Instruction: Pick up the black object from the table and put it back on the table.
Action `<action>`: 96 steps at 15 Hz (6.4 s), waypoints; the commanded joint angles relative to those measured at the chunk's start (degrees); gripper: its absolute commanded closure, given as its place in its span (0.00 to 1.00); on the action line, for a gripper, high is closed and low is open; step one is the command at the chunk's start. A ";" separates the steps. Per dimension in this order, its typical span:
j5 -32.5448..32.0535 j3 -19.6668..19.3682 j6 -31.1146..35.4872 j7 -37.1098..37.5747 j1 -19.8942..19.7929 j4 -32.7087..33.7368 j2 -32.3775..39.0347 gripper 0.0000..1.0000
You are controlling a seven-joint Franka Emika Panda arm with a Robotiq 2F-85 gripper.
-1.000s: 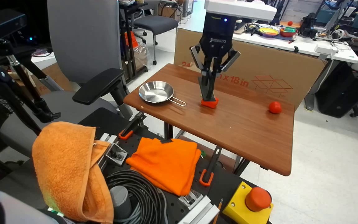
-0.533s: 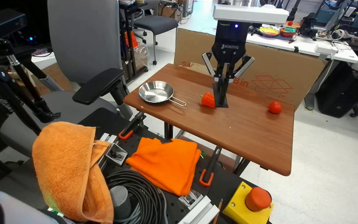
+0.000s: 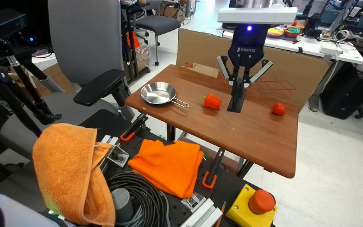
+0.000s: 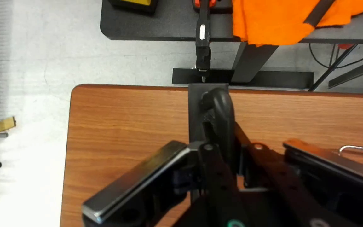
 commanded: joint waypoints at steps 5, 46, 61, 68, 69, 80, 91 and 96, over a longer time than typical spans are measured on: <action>7.22 -0.49 -0.20 -1.42 -4.01 2.37 2.68 0.96; 12.45 -3.88 6.47 -8.85 -9.45 7.89 2.33 0.96; 11.62 -3.50 5.08 -16.65 -12.46 15.76 11.66 0.96; 11.58 -2.93 4.83 -17.80 -12.85 19.49 16.59 0.96; 11.46 -2.94 4.77 -17.91 -12.87 20.02 17.13 0.96; 11.70 -2.34 4.42 -19.20 -13.72 24.41 22.42 0.96; 11.62 -2.05 3.83 -19.80 -14.47 26.16 24.24 0.96; 11.57 -2.06 3.82 -19.95 -14.50 26.21 24.27 0.96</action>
